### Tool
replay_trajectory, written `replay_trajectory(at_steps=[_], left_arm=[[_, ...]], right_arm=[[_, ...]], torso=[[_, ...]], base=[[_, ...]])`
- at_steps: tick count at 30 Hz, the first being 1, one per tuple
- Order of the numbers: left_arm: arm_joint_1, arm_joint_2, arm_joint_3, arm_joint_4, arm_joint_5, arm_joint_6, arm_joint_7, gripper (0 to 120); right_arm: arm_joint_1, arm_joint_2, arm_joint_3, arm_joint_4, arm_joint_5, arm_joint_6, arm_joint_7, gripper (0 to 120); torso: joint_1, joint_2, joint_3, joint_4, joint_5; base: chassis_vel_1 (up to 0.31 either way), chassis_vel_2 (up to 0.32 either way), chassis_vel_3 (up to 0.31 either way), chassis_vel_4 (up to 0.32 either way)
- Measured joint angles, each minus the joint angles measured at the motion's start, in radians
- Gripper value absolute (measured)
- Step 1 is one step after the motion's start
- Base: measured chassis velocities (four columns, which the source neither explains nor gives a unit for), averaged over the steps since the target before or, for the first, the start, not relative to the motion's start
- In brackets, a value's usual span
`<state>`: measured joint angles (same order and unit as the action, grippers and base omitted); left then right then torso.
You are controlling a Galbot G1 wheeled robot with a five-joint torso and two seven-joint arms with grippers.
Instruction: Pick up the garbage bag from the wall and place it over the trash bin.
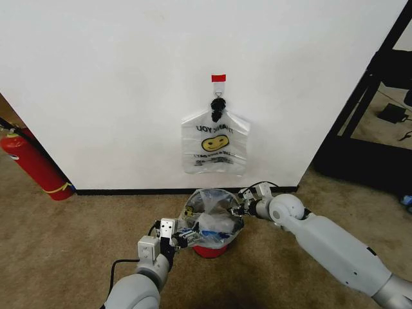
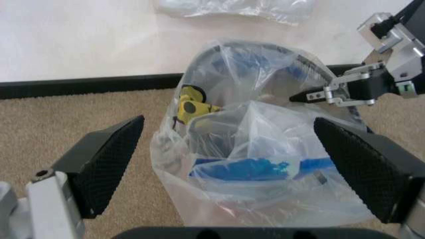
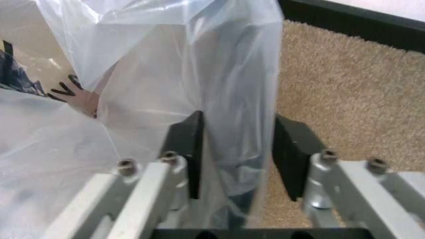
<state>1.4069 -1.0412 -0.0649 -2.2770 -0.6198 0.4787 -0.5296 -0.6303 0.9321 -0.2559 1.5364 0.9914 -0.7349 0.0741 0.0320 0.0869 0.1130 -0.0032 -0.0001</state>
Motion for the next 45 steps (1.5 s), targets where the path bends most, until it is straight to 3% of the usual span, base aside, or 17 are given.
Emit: replay_trajectory(at_steps=[9,18,24,27,31,32,35,38,39,40,43,45], left_arm=[[0.006,0.004,0.003,0.003,0.0,0.002,0.0,100],[0.001,-0.001,0.004,0.004,-0.001,0.002,-0.002,100],[-0.01,0.035,0.002,-0.033,-0.018,0.001,0.008,100],[-0.022,0.063,0.002,-0.042,-0.021,-0.004,0.031,100],[-0.078,0.175,0.008,-0.056,-0.019,-0.048,0.149,100],[-0.119,0.233,0.02,-0.05,-0.011,-0.075,0.216,100],[-0.147,0.263,0.029,-0.042,-0.002,-0.089,0.254,100],[-0.257,0.421,0.053,-0.014,0.124,-0.149,0.437,100],[-0.267,0.461,0.055,-0.018,0.158,-0.157,0.466,98],[-0.267,0.461,0.055,-0.018,0.158,-0.157,0.466,98],[-0.303,0.627,0.089,-0.052,0.249,-0.148,0.549,95],[-0.321,0.67,0.116,-0.052,0.265,-0.137,0.562,94]], right_arm=[[-0.037,0.032,0.038,0.001,0.008,0.001,0.039,0],[-0.152,0.07,0.165,0.064,0.06,0.002,0.144,0],[-0.289,0.138,0.34,0.182,0.17,0.003,0.371,0],[-0.319,0.155,0.391,0.203,0.191,0.003,0.406,0],[-0.378,0.167,0.475,0.244,0.229,0.003,0.441,0],[-0.398,0.167,0.508,0.264,0.243,0.003,0.445,0],[-0.406,0.167,0.521,0.272,0.247,0.003,0.446,0],[-0.409,0.164,0.53,0.273,0.251,0.003,0.444,0],[-0.402,0.164,0.522,0.267,0.251,0.003,0.442,0],[-0.402,0.164,0.522,0.267,0.251,0.003,0.442,0],[-0.374,0.166,0.49,0.238,0.244,0.003,0.419,0],[-0.376,0.164,0.488,0.236,0.234,0.003,0.411,0]], torso=[[0.0,0.0,0.0,-0.0001,-0.0002],[0.0,0.0,0.0,0.0001,0.0001],[0.0,0.0,0.0,0.0002,0.0002],[0.0,0.0,0.0,0.0001,0.0001],[0.0,0.0,0.0,0.0,0.0],[0.0,0.0,0.0,0.0002,-0.0002],[0.0,0.0,0.0,0.0001,-0.0002],[0.0,0.0,0.0,-0.0012,-0.0015],[0.0,0.0,0.0,-0.0009,-0.0004],[0.0,0.0,0.0,-0.0009,-0.0004],[0.0,0.0,0.0,0.0012,-0.0001],[0.0,0.0,0.0,0.0005,0.0]], base=[[0.0,0.0,0.0,0.0],[0.0,0.0,0.0,0.0],[0.0,0.0,0.0,0.0],[0.0,0.0,0.0,0.0],[0.0,0.0,0.0,0.0],[0.0,0.0,0.0,0.0],[0.0,0.0,0.0,0.0],[0.0,0.0,0.0,0.0],[0.0,0.0,0.0,0.0],[0.0,0.0,0.0,0.0],[0.0,0.0,0.0,0.0],[0.0,0.0,0.0,0.0]])
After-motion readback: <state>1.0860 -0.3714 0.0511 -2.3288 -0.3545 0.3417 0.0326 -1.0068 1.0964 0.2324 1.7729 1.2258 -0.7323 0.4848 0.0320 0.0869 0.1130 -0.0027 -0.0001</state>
